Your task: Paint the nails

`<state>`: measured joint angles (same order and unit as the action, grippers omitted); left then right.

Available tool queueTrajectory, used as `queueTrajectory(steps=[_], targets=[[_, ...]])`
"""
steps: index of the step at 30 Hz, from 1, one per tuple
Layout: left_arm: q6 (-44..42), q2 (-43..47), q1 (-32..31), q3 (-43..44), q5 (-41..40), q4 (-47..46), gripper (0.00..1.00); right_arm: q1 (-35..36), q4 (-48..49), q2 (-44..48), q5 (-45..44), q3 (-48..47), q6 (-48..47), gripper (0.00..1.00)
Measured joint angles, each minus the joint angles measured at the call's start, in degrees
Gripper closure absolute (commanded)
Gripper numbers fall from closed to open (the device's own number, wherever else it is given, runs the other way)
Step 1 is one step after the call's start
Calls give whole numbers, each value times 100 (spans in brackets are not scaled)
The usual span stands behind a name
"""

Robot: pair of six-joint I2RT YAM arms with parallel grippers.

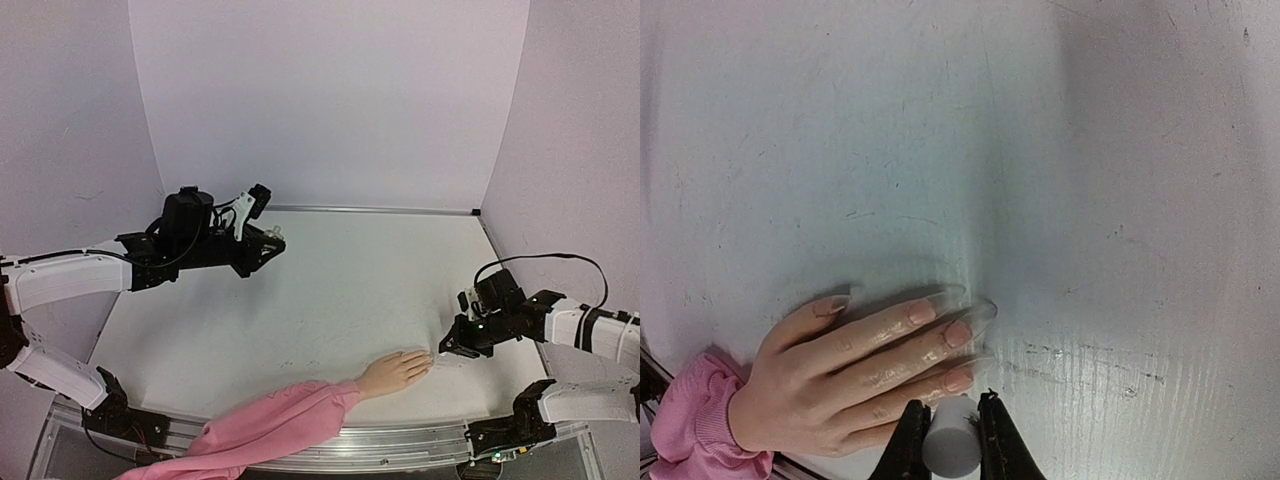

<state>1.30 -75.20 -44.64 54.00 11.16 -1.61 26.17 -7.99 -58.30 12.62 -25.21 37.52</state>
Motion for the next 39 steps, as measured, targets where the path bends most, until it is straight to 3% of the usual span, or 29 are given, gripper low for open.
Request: queueTrajectory(steps=[39], targets=[[2, -310, 24, 11, -81, -251, 100, 57, 295, -378, -2, 0, -2, 100]])
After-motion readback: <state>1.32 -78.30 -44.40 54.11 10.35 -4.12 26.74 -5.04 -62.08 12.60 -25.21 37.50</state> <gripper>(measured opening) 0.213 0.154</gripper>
